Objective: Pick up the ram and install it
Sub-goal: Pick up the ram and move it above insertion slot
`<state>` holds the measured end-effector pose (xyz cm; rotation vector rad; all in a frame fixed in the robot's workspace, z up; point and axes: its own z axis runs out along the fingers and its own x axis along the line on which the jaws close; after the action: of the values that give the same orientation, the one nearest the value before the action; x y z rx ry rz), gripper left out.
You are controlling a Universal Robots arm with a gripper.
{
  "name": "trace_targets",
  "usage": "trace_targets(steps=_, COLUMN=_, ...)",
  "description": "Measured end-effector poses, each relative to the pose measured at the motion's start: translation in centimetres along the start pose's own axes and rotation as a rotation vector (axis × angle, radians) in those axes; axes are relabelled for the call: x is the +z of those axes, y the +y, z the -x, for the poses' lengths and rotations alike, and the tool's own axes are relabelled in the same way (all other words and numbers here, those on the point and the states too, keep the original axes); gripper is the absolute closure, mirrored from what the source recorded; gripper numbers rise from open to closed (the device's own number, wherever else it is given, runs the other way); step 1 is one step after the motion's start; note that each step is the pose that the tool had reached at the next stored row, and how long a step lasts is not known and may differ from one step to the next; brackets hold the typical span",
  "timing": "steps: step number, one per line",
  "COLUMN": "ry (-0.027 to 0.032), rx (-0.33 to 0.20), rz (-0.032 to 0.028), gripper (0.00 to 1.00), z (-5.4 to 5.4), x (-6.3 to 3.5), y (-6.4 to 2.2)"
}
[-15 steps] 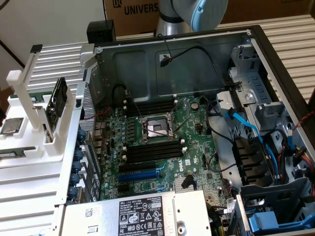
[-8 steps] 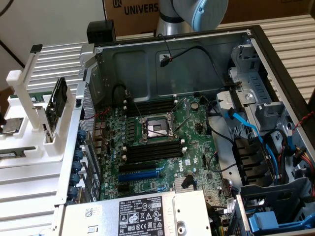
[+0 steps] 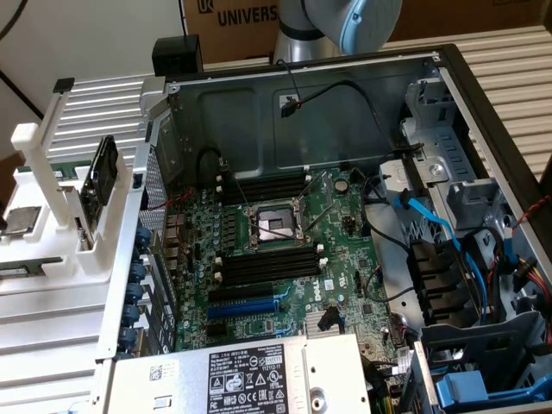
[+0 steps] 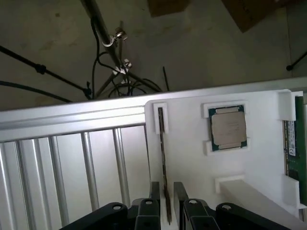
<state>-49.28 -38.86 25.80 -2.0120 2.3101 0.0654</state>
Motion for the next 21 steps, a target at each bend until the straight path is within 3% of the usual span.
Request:
trace_targets(steps=4, ry=-0.0064, rx=0.002, rz=0.0186, gripper=0.74, z=-0.2, x=0.26, y=-0.92)
trace_targets(steps=7, ry=-0.0068, rx=0.003, rz=0.0351, gripper=0.74, z=-0.2, x=0.48, y=-1.55)
trace_targets(steps=8, ry=-0.0065, rx=0.003, rz=0.0382, gripper=0.74, z=-0.2, x=0.61, y=-1.55)
trace_targets(steps=10, ry=-0.005, rx=0.004, rz=0.0388, gripper=0.74, z=-0.2, x=0.92, y=-1.54)
trace_targets(steps=11, ry=0.002, rx=0.003, rz=0.0373, gripper=0.74, z=-0.1, x=1.11, y=-1.48)
trace_targets(steps=15, ry=0.0209, rx=0.003, rz=0.0286, gripper=0.74, z=0.5, x=1.43, y=-1.34)
trace_targets(steps=17, ry=0.0219, rx=0.001, rz=0.011, gripper=0.74, z=0.5, x=1.5, y=-1.3)
trace_targets(steps=18, ry=0.0191, rx=0.0, rz=-0.0118, gripper=0.74, z=0.5, x=1.56, y=-1.09)
trace_targets(steps=19, ry=0.0179, rx=-0.001, rz=-0.0204, gripper=0.74, z=0.5, x=1.61, y=-0.99)
trace_targets(steps=21, ry=0.0165, rx=-0.002, rz=-0.0293, gripper=0.74, z=0.4, x=1.83, y=-0.97)
